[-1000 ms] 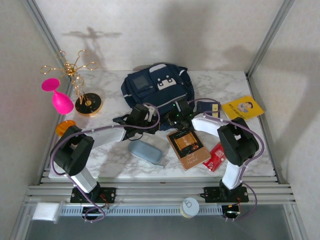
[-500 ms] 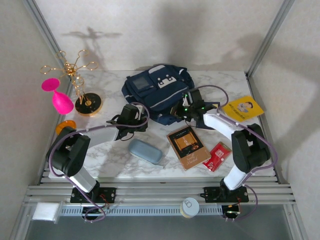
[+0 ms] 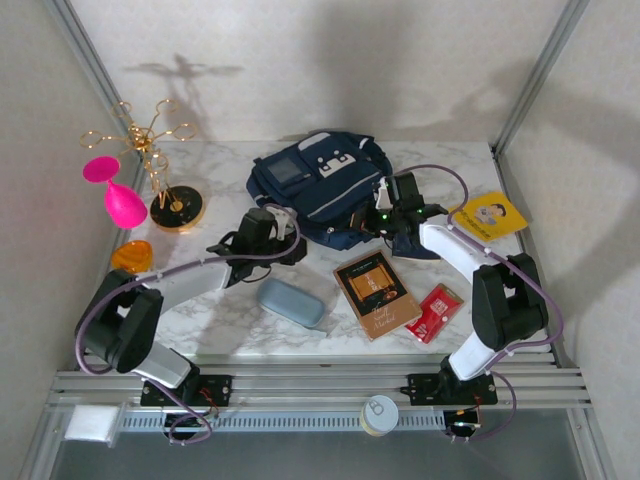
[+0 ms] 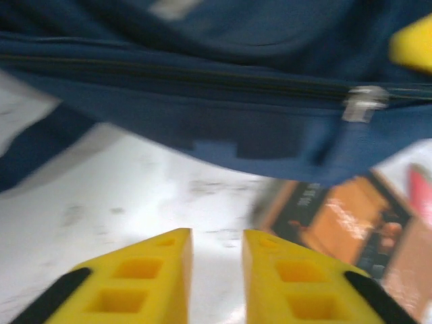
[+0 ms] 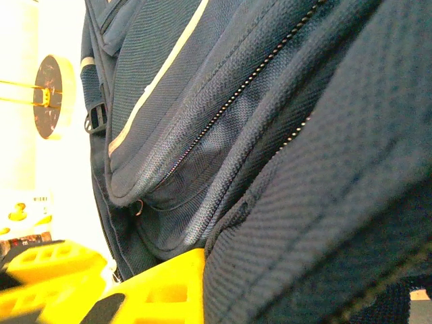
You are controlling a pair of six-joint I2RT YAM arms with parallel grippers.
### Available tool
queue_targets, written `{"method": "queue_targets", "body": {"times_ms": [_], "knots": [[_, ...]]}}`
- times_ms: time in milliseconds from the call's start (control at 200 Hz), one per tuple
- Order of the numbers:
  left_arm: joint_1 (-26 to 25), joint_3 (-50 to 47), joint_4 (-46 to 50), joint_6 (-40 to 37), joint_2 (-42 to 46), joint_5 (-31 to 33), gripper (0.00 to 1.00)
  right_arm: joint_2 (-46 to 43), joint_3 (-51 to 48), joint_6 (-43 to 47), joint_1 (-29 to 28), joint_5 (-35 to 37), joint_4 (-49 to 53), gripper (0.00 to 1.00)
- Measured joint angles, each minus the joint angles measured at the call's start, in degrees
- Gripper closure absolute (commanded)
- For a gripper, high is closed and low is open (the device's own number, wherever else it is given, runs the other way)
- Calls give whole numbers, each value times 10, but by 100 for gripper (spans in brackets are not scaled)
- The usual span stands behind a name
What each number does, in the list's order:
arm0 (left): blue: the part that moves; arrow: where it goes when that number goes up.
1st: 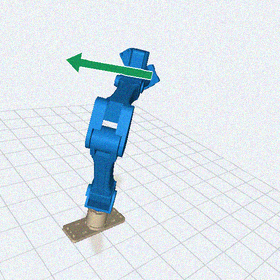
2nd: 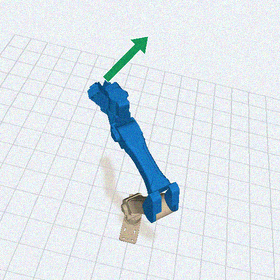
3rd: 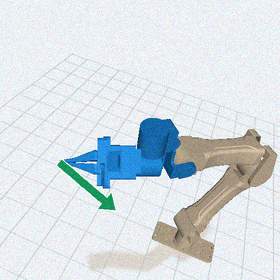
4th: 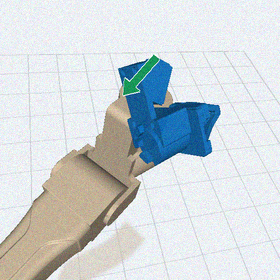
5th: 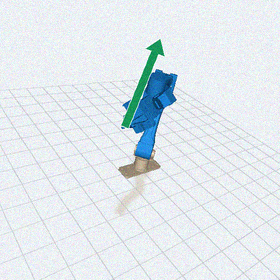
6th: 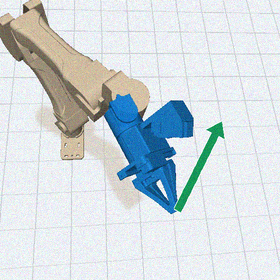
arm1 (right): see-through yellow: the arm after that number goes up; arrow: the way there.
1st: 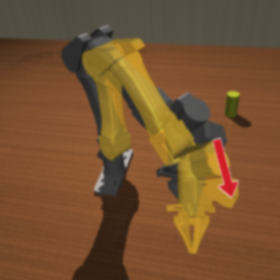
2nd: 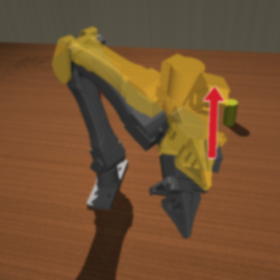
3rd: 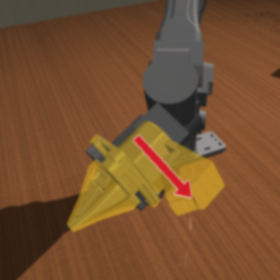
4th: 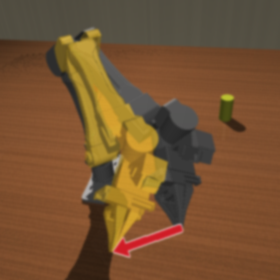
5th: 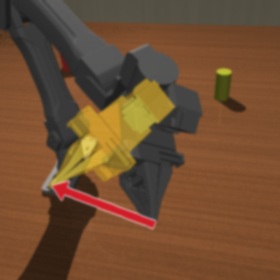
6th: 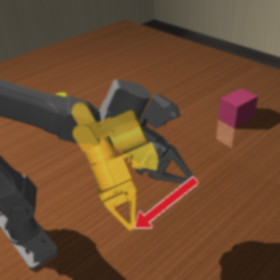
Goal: Pack the student bag
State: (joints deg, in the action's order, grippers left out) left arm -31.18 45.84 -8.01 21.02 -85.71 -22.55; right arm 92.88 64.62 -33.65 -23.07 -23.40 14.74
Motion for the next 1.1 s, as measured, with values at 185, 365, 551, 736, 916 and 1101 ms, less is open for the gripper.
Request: {"method": "queue_targets", "body": {"times_ms": [185, 365, 551, 736, 916, 1101], "knots": [[-17, 0, -47, 32, -6, -44, 60, 0, 5, 0, 0, -7, 1, 100], [-17, 17, -55, 43, -47, -57, 55, 0, 5, 0, 0, -9, 1, 100], [-17, 61, -56, 43, -83, -60, 52, 0, 6, -2, 0, -19, -3, 100], [-17, 87, -61, 45, -114, -64, 54, 2, 6, -4, 2, -23, -8, 100], [-18, 99, -59, 54, -127, -66, 62, 8, 6, -4, 5, -24, -14, 100], [-18, 104, -61, 62, -138, -59, 76, 8, 6, -4, 7, -24, -16, 100]]}}
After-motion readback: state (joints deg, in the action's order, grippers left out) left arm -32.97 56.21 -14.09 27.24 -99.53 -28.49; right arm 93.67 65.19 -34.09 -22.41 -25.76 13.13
